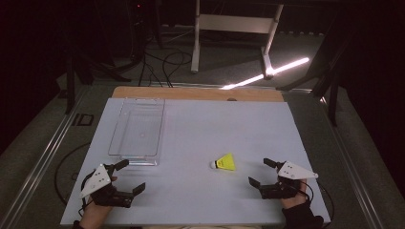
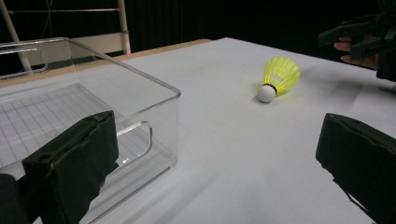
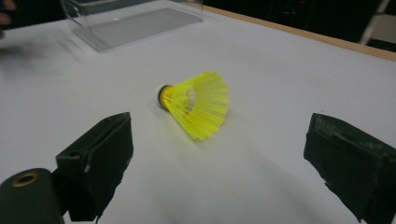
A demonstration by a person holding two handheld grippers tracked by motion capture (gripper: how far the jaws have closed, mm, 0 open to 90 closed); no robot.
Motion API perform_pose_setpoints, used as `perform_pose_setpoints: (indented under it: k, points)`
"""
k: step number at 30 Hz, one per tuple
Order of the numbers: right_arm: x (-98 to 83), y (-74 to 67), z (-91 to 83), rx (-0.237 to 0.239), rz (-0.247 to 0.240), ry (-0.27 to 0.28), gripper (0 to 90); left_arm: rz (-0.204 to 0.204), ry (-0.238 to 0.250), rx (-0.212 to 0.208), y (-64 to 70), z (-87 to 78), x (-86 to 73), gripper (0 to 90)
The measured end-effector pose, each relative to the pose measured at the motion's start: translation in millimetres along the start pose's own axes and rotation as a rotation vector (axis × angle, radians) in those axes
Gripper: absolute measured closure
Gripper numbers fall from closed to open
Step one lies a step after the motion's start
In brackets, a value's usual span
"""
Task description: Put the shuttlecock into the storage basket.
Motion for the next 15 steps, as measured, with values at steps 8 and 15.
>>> perform_pose_setpoints:
  k: [8,15]
  points:
    - [1.4,-1.5,0.1,-0.013,-0.022,-0.009,8.4,-0.031,-0.003,0.011,-3.3,0.2,-0.2,0.0]
    - [2.5,-2.4,-0.4,-0.006,-0.027,0.001,8.4,-0.050,0.005,0.027,-5.5,-1.0,1.0,0.0]
Point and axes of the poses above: each handheld gripper's, and its own axes: z roughly forward along the jaws, x roughly out of its top, y roughly to its right, the point moved 3 cm from there along z, roughly forward along the jaws
